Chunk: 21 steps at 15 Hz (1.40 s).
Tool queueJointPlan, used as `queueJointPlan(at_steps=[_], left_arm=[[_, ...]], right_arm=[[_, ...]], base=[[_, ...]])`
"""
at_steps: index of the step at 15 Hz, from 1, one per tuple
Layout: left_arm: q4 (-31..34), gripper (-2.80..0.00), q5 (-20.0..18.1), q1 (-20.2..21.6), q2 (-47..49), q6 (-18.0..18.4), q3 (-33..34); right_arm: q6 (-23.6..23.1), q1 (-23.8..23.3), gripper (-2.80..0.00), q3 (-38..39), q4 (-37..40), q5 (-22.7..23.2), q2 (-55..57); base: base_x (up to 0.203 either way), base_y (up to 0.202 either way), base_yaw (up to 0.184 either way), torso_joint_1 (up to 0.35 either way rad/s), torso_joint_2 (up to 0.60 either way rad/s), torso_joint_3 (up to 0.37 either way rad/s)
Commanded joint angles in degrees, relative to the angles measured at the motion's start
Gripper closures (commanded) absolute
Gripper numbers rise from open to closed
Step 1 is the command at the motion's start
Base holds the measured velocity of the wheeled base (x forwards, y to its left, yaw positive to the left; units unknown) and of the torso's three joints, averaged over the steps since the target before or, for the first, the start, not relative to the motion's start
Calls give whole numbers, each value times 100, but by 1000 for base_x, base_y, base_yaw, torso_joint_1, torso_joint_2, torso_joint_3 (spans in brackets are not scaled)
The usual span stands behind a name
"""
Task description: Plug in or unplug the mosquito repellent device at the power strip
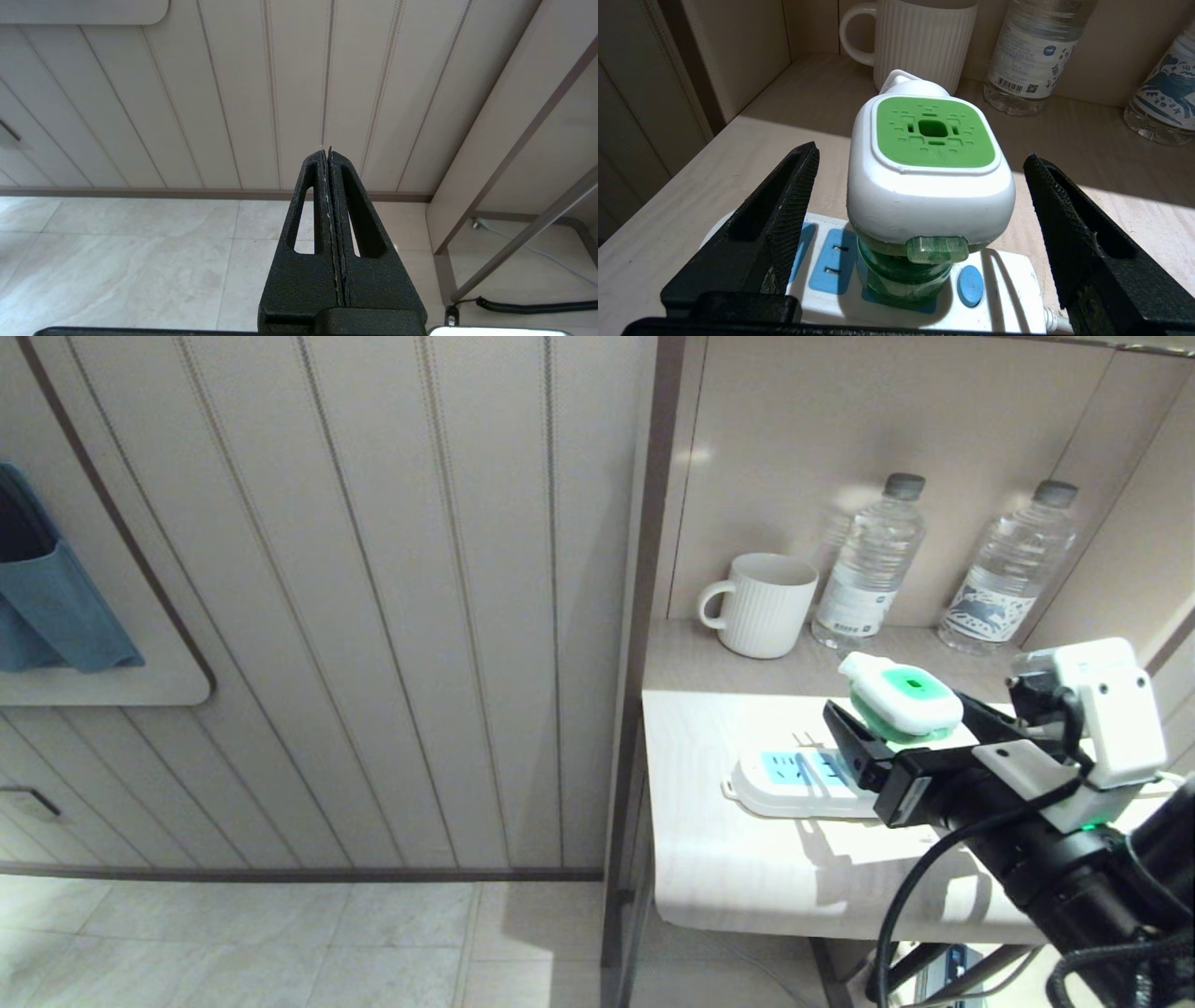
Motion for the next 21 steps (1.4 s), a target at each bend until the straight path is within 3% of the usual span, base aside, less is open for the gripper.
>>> queueJointPlan(at_steps=[1, 14, 21], left_arm=[[4, 0, 0, 1, 8, 0, 0], [4, 0, 0, 1, 7, 0, 0], [4, 0, 0, 1, -1, 0, 0]], right_arm=[[-5, 82, -280, -48, 198, -20, -420], [-237, 313, -280, -238, 1972, -44, -2482], [-379, 210, -280, -565, 3783, -229, -4208]], base=[[0, 0, 0, 0, 0, 0], [0, 0, 0, 0, 0, 0], [0, 0, 0, 0, 0, 0]])
